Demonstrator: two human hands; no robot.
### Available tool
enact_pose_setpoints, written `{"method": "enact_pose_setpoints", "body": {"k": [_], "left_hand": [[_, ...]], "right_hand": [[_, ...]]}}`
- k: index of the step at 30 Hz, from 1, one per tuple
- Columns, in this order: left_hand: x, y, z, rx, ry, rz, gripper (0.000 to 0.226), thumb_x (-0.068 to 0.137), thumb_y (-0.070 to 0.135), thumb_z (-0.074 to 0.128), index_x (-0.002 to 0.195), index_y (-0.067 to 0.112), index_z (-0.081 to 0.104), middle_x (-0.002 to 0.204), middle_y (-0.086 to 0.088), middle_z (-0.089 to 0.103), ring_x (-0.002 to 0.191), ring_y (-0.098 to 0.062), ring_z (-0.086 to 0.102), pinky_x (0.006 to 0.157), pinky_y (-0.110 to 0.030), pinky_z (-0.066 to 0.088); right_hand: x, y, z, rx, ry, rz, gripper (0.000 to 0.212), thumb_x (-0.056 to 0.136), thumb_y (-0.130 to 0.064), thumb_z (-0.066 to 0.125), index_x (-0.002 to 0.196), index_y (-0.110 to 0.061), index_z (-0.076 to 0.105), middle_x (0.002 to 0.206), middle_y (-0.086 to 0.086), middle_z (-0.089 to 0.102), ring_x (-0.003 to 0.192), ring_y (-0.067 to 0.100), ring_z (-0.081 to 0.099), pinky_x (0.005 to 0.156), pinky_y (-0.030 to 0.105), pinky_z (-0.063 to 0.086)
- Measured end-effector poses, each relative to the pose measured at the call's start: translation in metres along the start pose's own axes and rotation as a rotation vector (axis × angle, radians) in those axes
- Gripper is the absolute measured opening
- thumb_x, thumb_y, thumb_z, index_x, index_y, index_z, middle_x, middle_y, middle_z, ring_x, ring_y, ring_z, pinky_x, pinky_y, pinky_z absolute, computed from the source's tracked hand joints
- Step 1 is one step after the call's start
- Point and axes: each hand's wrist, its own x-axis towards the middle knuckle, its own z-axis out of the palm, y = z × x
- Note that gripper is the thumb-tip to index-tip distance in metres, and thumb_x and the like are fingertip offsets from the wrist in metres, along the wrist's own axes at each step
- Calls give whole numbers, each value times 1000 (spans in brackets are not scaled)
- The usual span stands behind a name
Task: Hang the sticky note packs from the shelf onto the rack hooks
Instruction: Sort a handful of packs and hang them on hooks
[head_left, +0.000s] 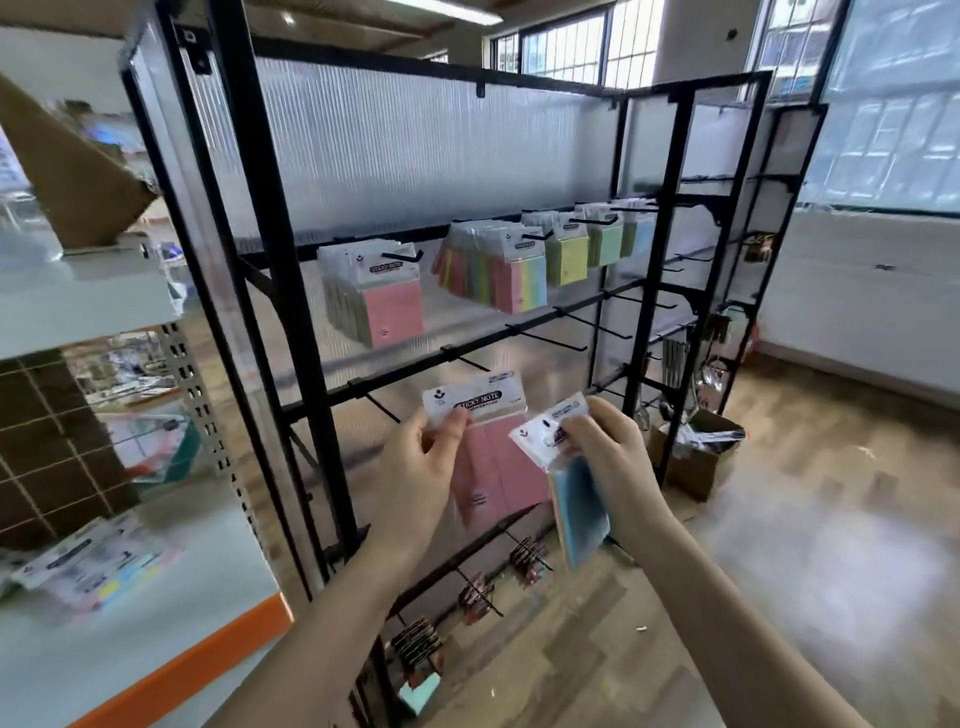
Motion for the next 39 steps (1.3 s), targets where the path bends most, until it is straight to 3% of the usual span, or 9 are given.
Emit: {"method": "enact_pose_setpoints", "body": {"k": [3, 5, 8, 16, 20, 23, 25, 31, 39], "left_hand": [[33, 6, 3, 50, 69, 86, 55, 84, 62, 46, 84, 9, 60, 78, -13, 63, 73, -29, 59, 67, -37, 47], [55, 10, 4, 34, 101, 140, 56, 88, 61, 48, 87, 6, 61, 83, -14, 66, 77, -31, 61, 73, -46, 51], [85, 15, 3, 20, 157, 169, 45, 91, 58, 46, 89, 16, 63, 84, -5, 69, 79, -24, 66, 76, -51, 52], [151, 24, -5, -88, 401, 173, 45, 92, 47, 52, 84, 4, 61, 76, -16, 68, 70, -34, 66, 65, -52, 52], [169, 20, -2, -85, 434, 172, 38, 93, 38, 54, 83, 1, 60, 72, -14, 67, 65, -30, 65, 56, -42, 49], [175, 14, -2, -77, 415, 147, 29, 93, 35, 55, 82, 10, 64, 71, 2, 69, 64, -12, 66, 55, -23, 48], [177, 11, -2, -84, 412, 149, 23, 93, 33, 55, 81, 15, 64, 71, 7, 69, 65, -7, 66, 55, -18, 47], [178, 11, 2, 15, 439, 220, 23, 93, 30, 53, 84, 12, 64, 76, 9, 70, 67, -3, 65, 57, -16, 47], [180, 6, 8, 236, 626, 241, 10, 92, 31, 57, 91, 22, 61, 77, 15, 65, 70, 0, 62, 59, -11, 44]], "right_hand": [[42, -7, 7, -72, -30, -114, 29, 97, -16, 53, 68, -10, 53, 51, -12, 50, 46, 1, 45, 47, 12, 34], [71, -12, 18, -125, -100, -179, 27, 94, -24, 60, 73, -7, 57, 58, -10, 51, 50, 0, 46, 50, 13, 35], [113, -18, 36, -84, -228, -239, 26, 91, -19, 64, 70, -6, 55, 51, -16, 50, 45, -5, 46, 47, 8, 33], [187, -26, 79, 46, -338, -251, 36, 91, -19, 65, 62, -10, 45, 54, -9, 48, 49, 3, 47, 50, 17, 37], [204, -22, 88, 40, -297, -252, 34, 89, -23, 66, 59, -18, 51, 58, 2, 54, 56, 15, 51, 54, 29, 39], [212, -18, 94, 45, -318, -252, 44, 89, -27, 66, 71, 9, 48, 70, 32, 54, 62, 22, 48, 57, 43, 38], [216, -17, 97, 48, -335, -259, 50, 89, -28, 66, 74, 14, 43, 72, 37, 49, 63, 23, 46, 58, 42, 36], [230, -12, 95, 93, -441, -269, 44, 90, -24, 65, 82, 17, 51, 74, 30, 60, 60, 31, 58, 54, 44, 43], [254, 5, 99, 58, -546, -292, 38, 90, -24, 66, 67, -1, 47, 54, -5, 56, 51, 8, 55, 45, 22, 38]]}}
